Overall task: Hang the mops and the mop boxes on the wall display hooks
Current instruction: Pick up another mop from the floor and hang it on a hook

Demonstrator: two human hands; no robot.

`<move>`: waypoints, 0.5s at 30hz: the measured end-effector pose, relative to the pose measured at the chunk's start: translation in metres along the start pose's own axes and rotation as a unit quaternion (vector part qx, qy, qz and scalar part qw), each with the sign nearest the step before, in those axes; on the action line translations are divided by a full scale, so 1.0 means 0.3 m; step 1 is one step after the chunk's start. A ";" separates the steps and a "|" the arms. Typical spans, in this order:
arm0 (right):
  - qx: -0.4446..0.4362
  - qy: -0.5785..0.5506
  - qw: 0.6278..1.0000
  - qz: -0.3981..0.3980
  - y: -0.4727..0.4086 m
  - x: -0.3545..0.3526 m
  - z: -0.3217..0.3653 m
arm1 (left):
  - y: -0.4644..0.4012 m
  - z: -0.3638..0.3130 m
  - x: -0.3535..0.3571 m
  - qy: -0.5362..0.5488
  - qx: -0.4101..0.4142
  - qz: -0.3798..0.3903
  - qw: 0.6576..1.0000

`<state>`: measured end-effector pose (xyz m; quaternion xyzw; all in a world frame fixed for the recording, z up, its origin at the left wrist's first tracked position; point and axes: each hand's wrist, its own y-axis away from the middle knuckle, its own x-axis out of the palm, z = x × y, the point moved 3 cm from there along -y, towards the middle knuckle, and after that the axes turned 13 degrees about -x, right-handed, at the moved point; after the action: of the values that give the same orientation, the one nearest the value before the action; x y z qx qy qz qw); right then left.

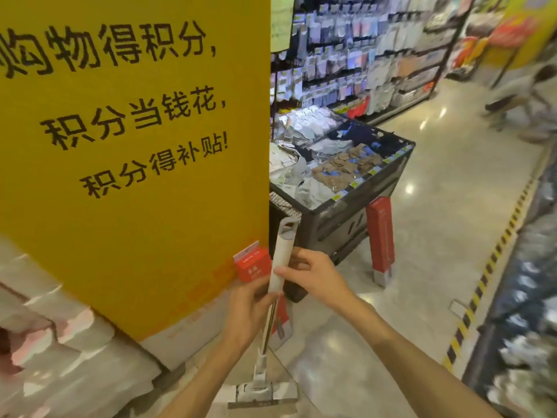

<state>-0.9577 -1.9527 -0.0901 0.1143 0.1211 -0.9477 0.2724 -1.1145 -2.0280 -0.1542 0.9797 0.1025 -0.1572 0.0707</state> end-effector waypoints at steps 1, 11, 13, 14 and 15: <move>0.002 0.003 1.000 -0.017 0.022 -0.057 -0.013 | -0.008 -0.026 0.054 0.004 0.001 0.009 1.000; 0.006 0.039 0.989 -0.140 0.238 -0.719 -0.174 | -0.134 -0.320 0.694 0.009 0.029 0.128 0.991; 0.001 0.050 0.986 -0.160 0.262 -0.871 -0.187 | -0.184 -0.391 0.835 0.008 0.039 0.141 0.989; 0.001 0.057 0.984 -0.169 0.273 -0.945 -0.195 | -0.212 -0.429 0.902 0.004 0.047 0.147 0.988; 0.001 0.060 0.982 -0.177 0.287 -1.016 -0.198 | -0.236 -0.468 0.968 -0.001 0.057 0.154 0.986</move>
<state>-0.6504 -1.8573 -0.0746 0.1483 0.1550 -0.9723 0.0925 -0.8192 -1.8835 -0.1231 0.9861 -0.0593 -0.1506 0.0378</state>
